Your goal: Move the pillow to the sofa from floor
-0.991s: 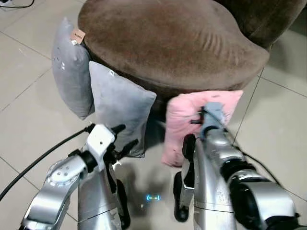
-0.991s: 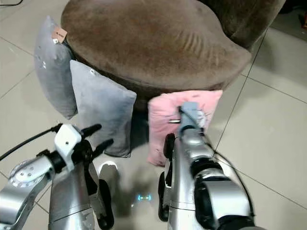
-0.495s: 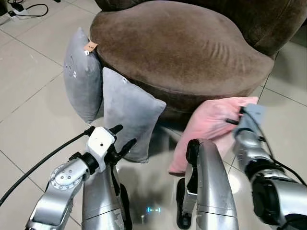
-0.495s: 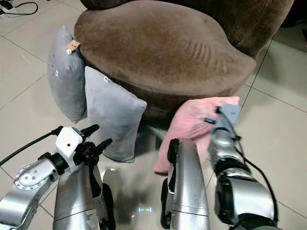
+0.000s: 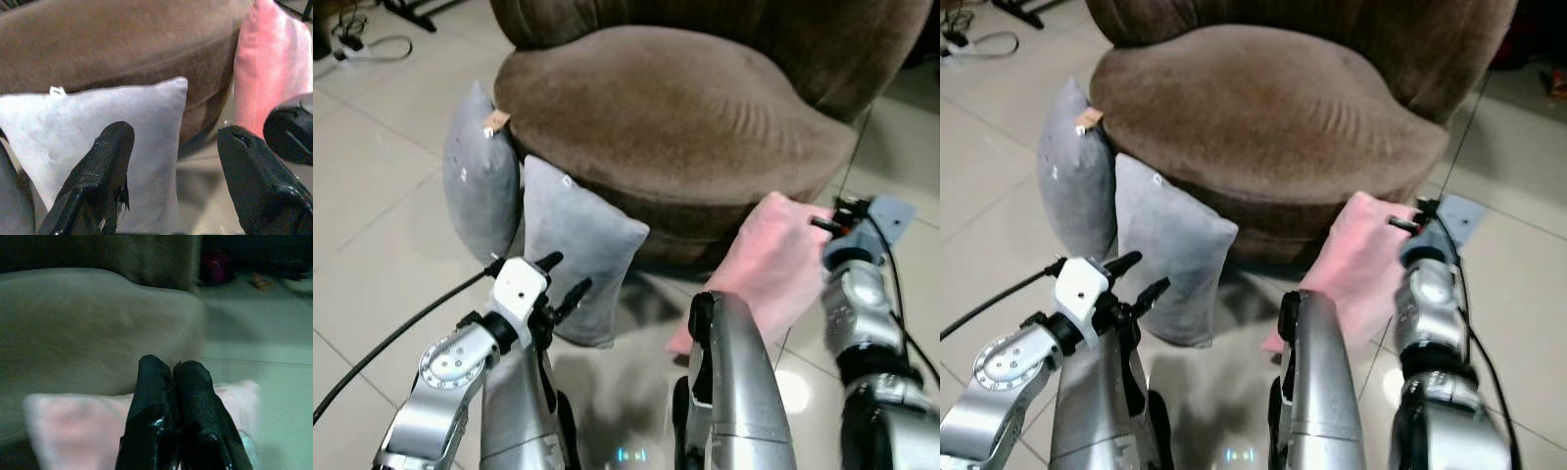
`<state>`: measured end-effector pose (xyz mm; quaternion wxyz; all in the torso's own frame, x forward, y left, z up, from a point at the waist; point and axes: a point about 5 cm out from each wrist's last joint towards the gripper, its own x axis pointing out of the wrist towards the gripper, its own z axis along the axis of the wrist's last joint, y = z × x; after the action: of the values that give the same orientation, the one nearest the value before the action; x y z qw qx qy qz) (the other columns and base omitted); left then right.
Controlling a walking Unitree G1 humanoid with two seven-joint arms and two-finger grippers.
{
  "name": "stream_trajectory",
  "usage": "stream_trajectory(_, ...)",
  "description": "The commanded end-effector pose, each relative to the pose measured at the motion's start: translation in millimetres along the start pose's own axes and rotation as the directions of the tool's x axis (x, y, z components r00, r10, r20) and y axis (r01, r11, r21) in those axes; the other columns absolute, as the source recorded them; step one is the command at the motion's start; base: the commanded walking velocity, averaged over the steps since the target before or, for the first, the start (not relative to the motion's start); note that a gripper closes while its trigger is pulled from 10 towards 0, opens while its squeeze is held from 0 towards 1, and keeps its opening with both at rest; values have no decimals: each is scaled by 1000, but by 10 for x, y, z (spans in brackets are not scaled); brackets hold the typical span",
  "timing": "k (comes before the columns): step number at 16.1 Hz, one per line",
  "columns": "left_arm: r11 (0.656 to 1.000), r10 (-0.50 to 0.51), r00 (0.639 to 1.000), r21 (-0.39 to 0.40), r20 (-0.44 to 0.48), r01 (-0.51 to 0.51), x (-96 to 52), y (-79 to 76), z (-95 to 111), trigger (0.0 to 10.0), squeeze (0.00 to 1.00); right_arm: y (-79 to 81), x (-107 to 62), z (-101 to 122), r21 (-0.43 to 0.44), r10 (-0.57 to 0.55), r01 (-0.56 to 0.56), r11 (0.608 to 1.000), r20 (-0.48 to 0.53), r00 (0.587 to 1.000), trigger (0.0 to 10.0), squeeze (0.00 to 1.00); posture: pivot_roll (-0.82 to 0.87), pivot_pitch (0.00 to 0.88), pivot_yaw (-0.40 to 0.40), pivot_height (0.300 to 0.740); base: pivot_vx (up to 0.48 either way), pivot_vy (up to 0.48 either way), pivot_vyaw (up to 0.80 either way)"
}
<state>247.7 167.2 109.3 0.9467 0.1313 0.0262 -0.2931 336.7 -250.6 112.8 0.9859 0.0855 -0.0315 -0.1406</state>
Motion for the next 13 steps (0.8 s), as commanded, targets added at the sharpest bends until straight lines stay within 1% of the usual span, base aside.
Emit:
stream_trajectory(1,1000,6,1000,-3,-16,-6,-25,-3,-41,10000,0,94,-47,54,18,56,-56,998,29,998,0,0,18,111,25,421,0,0,0)
stream_trajectory(2,1000,9,1000,-1,-11,-9,-20,-2,-30,10000,0,228,-130,150,39,114,-117,992,77,990,0,0,16,107,26,421,0,0,0)
stream_trajectory(3,999,54,999,0,1,-54,-14,36,-10,10000,0,383,-248,244,29,180,-184,983,110,978,0,0,11,92,23,421,0,0,0)
stream_trajectory(4,998,67,998,0,3,-67,-10,47,-7,10000,0,410,-274,250,20,191,-195,981,108,976,2353,0,10,86,21,421,0,0,0)
stream_trajectory(5,995,95,995,-6,9,-95,-4,67,4,10000,0,436,-334,191,-21,203,-202,979,63,977,10000,0,10,77,16,421,0,0,0)
stream_trajectory(6,992,124,992,-13,11,-124,6,87,11,10000,0,442,-409,37,-62,207,-208,976,-18,978,10000,0,14,73,11,421,0,0,0)
stream_trajectory(7,990,139,990,-14,10,-139,24,106,14,10000,0,437,-442,-88,-84,195,-201,976,-78,978,10000,0,17,72,9,421,0,0,0)
stream_trajectory(8,990,142,990,-8,9,-142,38,114,16,10000,0,452,-458,-170,-115,191,-208,971,-137,972,10000,1000,16,73,11,421,0,0,0)
stream_trajectory(9,990,139,990,-4,7,-139,43,109,17,10000,0,486,-465,-204,-161,215,-241,957,-166,963,10000,1000,18,75,11,421,0,0,0)
stream_trajectory(10,990,138,990,-3,6,-138,44,108,18,10000,0,500,-468,-203,-173,227,-256,951,-169,959,10000,1000,19,77,12,421,0,0,0)
stream_trajectory(11,992,123,992,4,-1,-123,39,89,13,10000,0,580,-453,-254,-216,269,-309,926,-196,943,10000,1000,24,84,14,421,0,0,0)
stream_trajectory(12,994,105,994,13,-8,-105,28,72,8,10000,0,654,-432,-282,-239,301,-347,907,-206,931,10000,1000,28,91,17,421,0,0,0)
stream_trajectory(13,996,88,996,20,-13,-88,19,56,6,10000,0,720,-360,-307,-284,308,-356,890,-202,930,10000,1000,34,101,20,421,0,0,0)
